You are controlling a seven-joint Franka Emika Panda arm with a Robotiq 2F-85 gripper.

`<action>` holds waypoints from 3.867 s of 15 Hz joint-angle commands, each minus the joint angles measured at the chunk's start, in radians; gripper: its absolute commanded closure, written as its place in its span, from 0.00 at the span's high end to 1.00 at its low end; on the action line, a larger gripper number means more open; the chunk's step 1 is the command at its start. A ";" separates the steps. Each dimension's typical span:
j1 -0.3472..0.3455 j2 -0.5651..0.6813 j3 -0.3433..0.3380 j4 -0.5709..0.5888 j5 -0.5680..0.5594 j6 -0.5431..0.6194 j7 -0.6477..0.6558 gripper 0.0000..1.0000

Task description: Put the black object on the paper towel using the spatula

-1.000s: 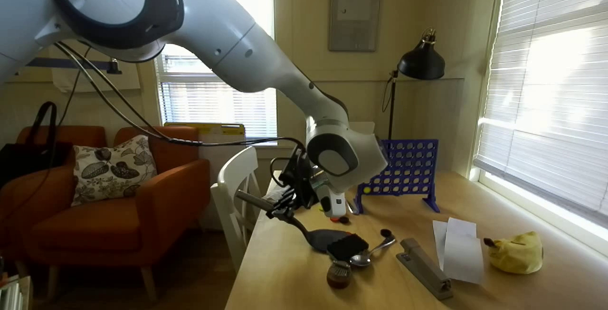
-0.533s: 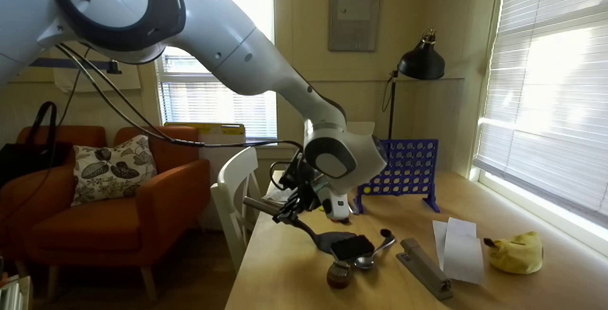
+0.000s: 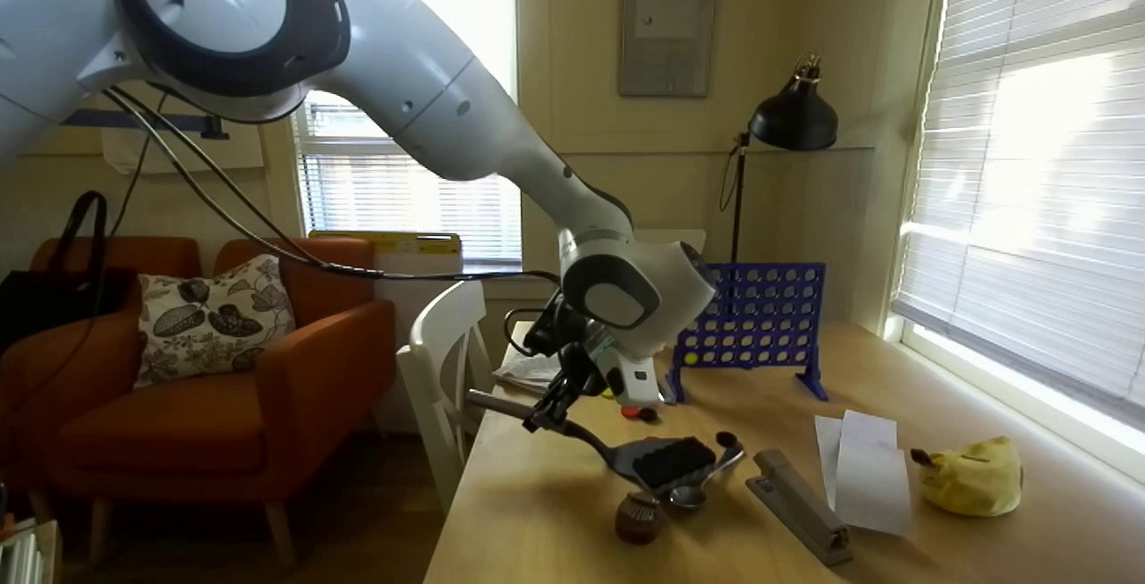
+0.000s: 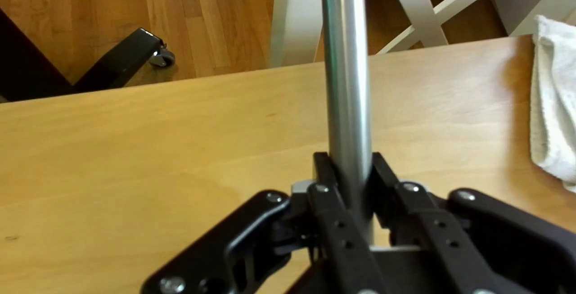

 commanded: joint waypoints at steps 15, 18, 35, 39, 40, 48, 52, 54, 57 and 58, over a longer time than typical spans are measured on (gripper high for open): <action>0.073 -0.241 -0.005 -0.154 -0.354 -0.130 -0.087 0.06; 0.068 -0.287 -0.007 -0.179 -0.403 -0.187 -0.148 0.06; 0.052 -0.378 -0.011 -0.255 -0.509 -0.263 -0.279 0.23; 0.051 -0.348 -0.008 -0.225 -0.501 -0.276 -0.266 0.06; 0.046 -0.335 -0.011 -0.206 -0.493 -0.274 -0.259 0.06; -0.014 -0.150 -0.024 0.151 -0.527 -0.453 -0.282 0.06; -0.054 -0.035 -0.024 0.348 -0.555 -0.544 -0.335 0.06; -0.072 0.028 -0.024 0.439 -0.561 -0.541 -0.344 0.06; -0.067 -0.043 -0.022 0.312 -0.542 -0.493 -0.319 0.23; -0.066 -0.044 -0.021 0.309 -0.542 -0.493 -0.319 0.23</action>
